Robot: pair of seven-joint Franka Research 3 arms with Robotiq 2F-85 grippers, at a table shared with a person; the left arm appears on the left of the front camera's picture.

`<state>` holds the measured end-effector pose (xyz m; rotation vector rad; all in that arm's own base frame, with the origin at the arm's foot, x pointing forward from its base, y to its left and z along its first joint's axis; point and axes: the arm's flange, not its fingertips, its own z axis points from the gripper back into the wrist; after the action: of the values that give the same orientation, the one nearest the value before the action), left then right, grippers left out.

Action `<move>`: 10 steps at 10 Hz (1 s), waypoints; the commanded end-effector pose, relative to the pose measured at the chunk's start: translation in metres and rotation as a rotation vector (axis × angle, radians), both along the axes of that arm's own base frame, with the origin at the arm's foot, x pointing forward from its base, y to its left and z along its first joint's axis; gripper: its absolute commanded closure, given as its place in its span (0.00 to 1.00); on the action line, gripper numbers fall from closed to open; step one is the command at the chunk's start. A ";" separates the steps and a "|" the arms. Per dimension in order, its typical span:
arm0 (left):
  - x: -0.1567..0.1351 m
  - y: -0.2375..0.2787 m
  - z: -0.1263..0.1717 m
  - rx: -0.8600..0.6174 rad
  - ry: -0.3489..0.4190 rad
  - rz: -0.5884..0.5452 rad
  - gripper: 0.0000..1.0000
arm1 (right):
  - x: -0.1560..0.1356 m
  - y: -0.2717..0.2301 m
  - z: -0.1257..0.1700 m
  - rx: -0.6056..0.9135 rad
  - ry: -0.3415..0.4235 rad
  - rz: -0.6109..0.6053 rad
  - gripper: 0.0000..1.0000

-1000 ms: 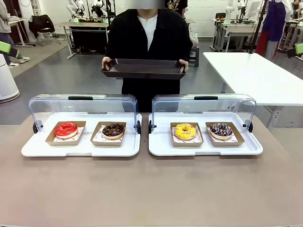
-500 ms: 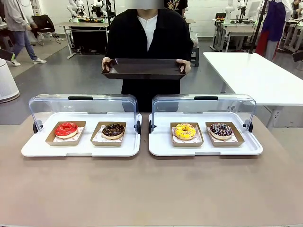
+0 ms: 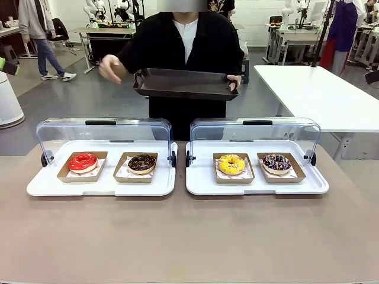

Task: Provide the desired donut to the person.
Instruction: Pick up and lift the Paper togo box containing the Donut pointed at by the person.

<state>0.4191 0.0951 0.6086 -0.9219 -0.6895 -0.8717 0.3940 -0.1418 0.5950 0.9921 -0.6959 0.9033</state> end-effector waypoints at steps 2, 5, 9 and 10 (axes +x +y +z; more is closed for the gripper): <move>-0.001 0.000 -0.002 -0.016 0.012 -0.015 0.00 | 0.000 -0.003 0.000 0.009 -0.006 -0.014 0.00; -0.001 0.000 -0.002 -0.016 0.012 -0.015 0.00 | 0.000 -0.003 0.000 0.009 -0.006 -0.014 0.00; -0.001 0.000 -0.002 -0.016 0.012 -0.015 0.00 | 0.000 -0.003 0.000 0.009 -0.006 -0.014 0.00; -0.001 0.000 -0.002 -0.016 0.012 -0.015 0.00 | 0.000 -0.003 0.000 0.009 -0.006 -0.014 0.00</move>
<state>0.4190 0.0945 0.6060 -0.9354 -0.6794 -0.8734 0.3926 -0.1460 0.5955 0.9887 -0.7042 0.8927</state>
